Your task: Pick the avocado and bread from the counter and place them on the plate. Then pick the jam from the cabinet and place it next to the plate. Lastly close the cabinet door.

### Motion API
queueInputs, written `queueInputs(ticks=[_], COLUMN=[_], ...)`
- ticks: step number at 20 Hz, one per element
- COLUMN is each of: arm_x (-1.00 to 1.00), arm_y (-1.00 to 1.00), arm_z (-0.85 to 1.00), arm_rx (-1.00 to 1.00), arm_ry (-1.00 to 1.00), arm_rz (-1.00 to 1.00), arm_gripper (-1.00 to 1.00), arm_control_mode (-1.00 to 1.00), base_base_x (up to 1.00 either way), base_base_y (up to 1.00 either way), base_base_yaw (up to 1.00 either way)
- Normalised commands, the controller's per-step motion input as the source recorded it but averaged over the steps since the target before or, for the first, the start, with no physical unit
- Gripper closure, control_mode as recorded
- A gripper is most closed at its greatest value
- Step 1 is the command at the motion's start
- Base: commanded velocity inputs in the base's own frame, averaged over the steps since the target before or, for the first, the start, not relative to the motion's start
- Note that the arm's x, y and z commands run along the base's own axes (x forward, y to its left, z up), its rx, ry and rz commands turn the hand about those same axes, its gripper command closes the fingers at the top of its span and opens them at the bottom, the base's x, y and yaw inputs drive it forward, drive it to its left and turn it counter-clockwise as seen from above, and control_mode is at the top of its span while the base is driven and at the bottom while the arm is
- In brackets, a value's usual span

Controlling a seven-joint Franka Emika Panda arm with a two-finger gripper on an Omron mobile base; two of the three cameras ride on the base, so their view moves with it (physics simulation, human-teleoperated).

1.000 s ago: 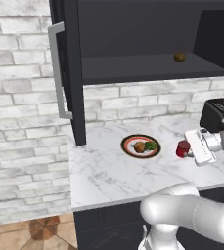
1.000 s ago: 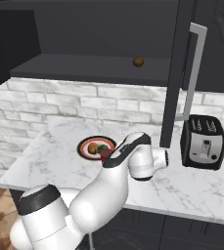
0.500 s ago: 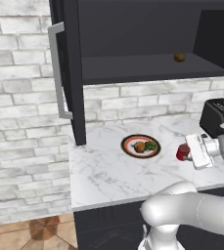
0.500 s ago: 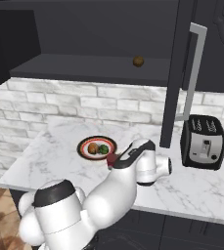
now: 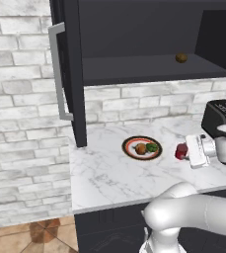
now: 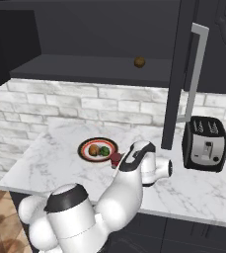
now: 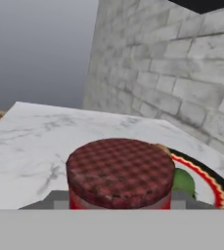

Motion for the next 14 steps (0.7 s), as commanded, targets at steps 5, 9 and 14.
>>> queueInputs(ticks=[5,9,14], arm_x=[0.33,0.3,0.28], arm_y=[0.0,-0.04,-0.05], arm_z=[-0.3,-0.26,-0.25], arm_rx=[0.0,0.0,0.0], arm_ry=[0.0,0.0,0.0], arm_rz=[-0.07,-0.05,-0.02], arm_gripper=[1.0,1.0,1.0], arm_control_mode=[-1.0,-1.0,-1.0], base_base_x=[0.0,0.0,0.0], base_base_y=[0.0,0.0,0.0], base_base_yaw=[0.0,0.0,0.0])
